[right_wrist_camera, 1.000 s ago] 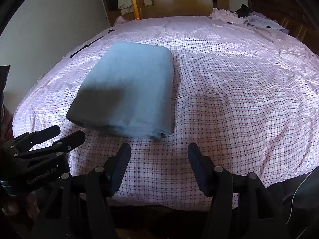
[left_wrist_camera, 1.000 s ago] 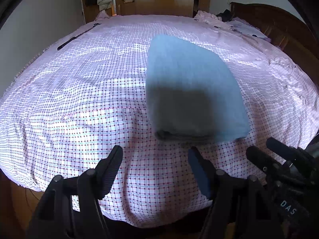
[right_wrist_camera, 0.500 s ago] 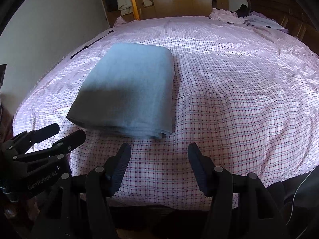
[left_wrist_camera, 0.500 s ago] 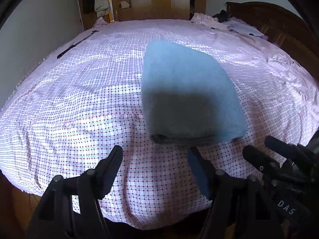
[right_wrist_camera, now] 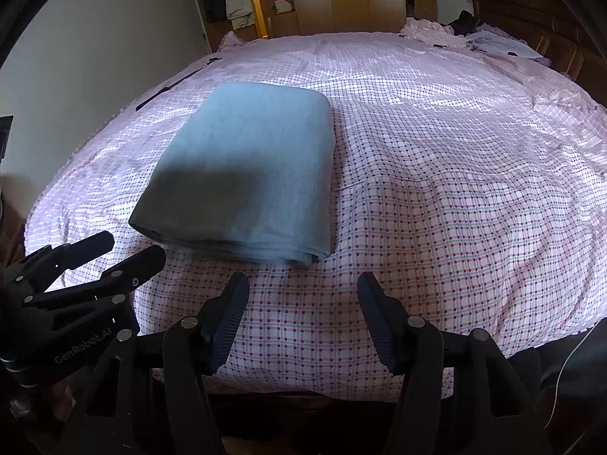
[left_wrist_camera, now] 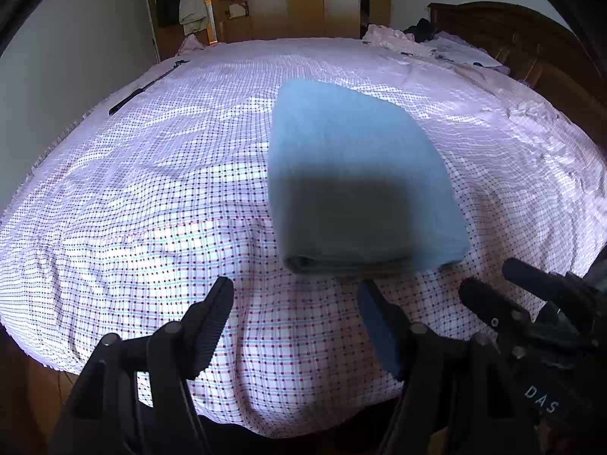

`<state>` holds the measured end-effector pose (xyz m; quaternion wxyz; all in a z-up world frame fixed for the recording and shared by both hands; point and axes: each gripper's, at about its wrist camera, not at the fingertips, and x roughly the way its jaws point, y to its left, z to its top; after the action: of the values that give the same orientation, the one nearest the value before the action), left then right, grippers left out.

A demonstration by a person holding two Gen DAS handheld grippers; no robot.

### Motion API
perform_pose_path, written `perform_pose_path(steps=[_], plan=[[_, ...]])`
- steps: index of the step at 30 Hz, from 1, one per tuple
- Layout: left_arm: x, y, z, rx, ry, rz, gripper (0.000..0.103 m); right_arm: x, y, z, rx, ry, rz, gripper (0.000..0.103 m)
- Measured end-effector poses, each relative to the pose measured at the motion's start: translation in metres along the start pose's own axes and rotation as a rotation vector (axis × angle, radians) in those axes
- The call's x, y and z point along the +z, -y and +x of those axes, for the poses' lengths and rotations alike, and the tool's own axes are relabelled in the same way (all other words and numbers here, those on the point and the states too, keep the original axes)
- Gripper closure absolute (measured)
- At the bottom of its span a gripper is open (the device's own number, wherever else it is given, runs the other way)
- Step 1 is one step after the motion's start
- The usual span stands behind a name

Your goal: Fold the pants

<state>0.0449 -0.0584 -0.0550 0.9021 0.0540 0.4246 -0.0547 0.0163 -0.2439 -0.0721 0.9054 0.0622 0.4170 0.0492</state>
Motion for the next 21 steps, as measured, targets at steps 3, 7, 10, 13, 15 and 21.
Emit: perform_pose_path(steps=[3,7,10,13,15,21], plan=[[0.0007,-0.0013,-0.0009,0.007,0.004,0.002,0.032,0.0007,-0.0017,-0.0005,0.001,0.002,-0.002,0.050],[0.0012,-0.0017,-0.0023,0.007,0.011,0.001,0.032,0.0015,-0.0022,-0.0016,-0.001,0.009,-0.008,0.050],[0.0008,-0.0014,-0.0027,0.004,0.010,0.003,0.032,0.0016,-0.0020,-0.0021,-0.002,0.010,-0.008,0.050],[0.0004,-0.0004,-0.0018,0.001,0.007,0.004,0.032,0.0015,-0.0010,-0.0014,-0.001,0.007,-0.005,0.050],[0.0001,0.0001,-0.0014,0.002,0.006,0.005,0.032,0.0016,-0.0002,-0.0008,-0.001,0.006,-0.003,0.050],[-0.0003,0.0006,-0.0006,0.005,0.004,0.008,0.032,0.0013,0.0013,-0.0008,0.000,0.005,-0.001,0.050]])
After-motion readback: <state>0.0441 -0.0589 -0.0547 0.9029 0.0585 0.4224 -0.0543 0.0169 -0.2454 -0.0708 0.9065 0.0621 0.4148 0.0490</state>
